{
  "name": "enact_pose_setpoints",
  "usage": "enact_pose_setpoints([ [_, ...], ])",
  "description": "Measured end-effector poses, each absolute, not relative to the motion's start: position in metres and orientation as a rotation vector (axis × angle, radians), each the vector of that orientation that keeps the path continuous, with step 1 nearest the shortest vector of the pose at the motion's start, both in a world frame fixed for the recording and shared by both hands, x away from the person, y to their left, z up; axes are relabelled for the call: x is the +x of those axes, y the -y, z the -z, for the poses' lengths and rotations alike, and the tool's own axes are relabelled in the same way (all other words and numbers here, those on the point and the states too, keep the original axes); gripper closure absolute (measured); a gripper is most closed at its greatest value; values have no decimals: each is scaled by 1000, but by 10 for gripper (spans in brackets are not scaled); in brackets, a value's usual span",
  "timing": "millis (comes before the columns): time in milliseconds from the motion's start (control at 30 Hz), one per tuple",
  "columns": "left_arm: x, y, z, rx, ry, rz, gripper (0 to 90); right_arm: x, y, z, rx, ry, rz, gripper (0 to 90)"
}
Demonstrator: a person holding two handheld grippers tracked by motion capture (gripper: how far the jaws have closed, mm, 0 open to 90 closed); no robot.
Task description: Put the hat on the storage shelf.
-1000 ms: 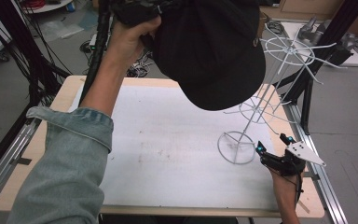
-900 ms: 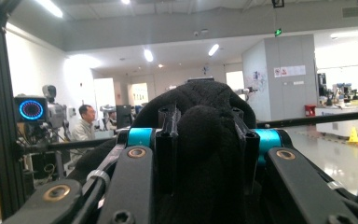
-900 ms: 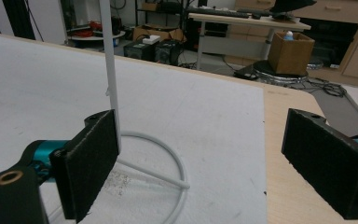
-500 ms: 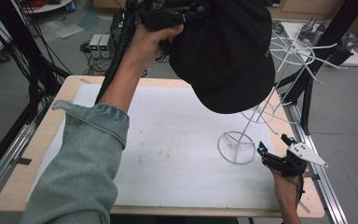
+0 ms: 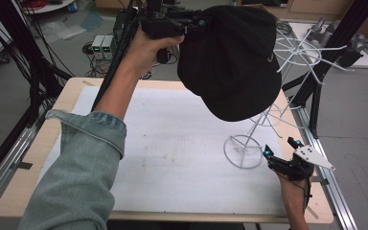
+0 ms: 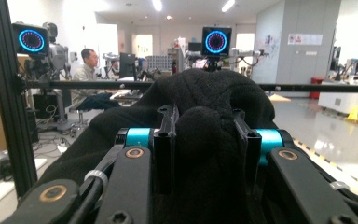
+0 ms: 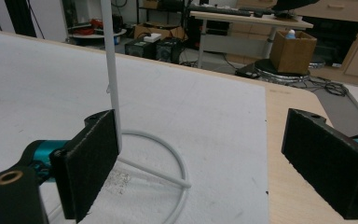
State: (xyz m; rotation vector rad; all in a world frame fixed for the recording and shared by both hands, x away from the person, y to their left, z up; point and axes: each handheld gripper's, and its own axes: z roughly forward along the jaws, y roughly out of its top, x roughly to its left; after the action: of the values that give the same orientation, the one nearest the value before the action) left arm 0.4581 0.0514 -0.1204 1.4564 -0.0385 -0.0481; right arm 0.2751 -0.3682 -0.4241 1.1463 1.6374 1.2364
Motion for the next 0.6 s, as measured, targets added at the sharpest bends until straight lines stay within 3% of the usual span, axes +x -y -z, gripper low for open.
enact_pose_setpoints([
  [600, 453, -45, 135, 1689, -15, -87, 664, 275, 367, 424, 1145, -1636, -1248, 103],
])
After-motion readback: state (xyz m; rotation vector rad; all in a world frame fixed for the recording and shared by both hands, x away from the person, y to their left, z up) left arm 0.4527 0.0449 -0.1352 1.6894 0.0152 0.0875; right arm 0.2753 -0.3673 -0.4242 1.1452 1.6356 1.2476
